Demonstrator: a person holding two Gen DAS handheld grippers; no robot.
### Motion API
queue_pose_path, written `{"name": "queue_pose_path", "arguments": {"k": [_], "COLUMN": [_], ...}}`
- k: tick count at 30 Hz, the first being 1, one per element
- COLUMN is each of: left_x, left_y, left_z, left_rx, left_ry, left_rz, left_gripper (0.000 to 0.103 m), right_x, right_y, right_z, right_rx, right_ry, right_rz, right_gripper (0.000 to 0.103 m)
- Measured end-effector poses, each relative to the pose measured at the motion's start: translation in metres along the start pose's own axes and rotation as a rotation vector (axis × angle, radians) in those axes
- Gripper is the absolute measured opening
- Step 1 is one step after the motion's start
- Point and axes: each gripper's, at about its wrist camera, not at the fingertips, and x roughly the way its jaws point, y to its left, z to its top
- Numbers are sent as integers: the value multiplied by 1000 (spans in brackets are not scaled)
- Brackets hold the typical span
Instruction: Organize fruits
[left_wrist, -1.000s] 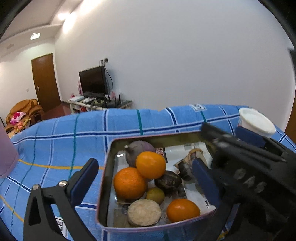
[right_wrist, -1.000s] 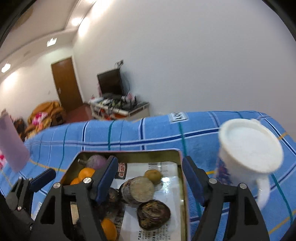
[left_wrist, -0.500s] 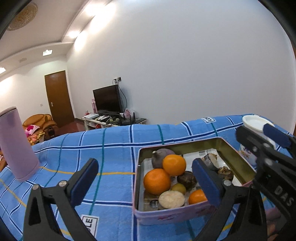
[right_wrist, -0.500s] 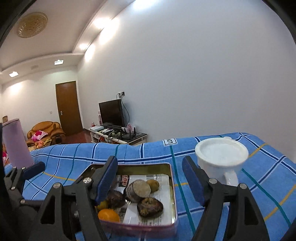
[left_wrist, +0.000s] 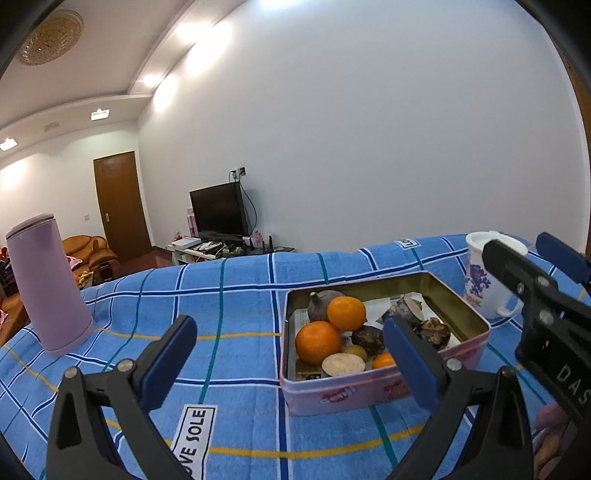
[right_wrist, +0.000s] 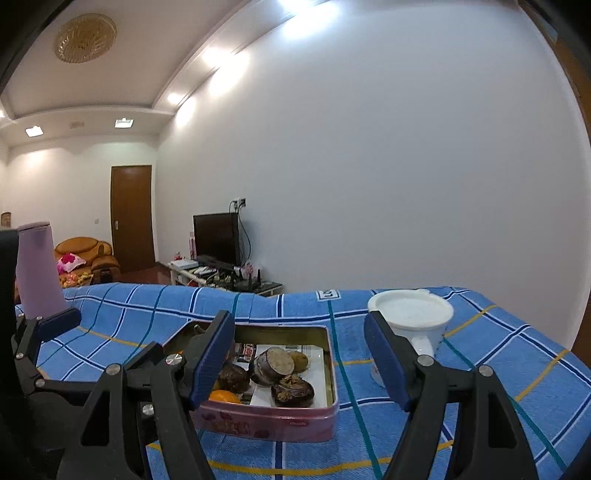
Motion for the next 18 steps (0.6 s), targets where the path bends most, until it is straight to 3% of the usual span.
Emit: {"name": "queue_pose_path", "arguments": {"k": [9,18], "left_x": [-7,-3], "left_y": [2,2], "left_z": [-2,-2], "left_rx": [-2,-8], "left_ry": [-12,5], "left_rz": [3,14], "left_gripper": [103,103], "right_x": [-14,-11], "right_y": [3,-1], "right_z": [1,0], "right_rx": [-18,1], "right_ry": [-54,-37], "right_rz": [-8,-7], "right_gripper": [80,80]}}
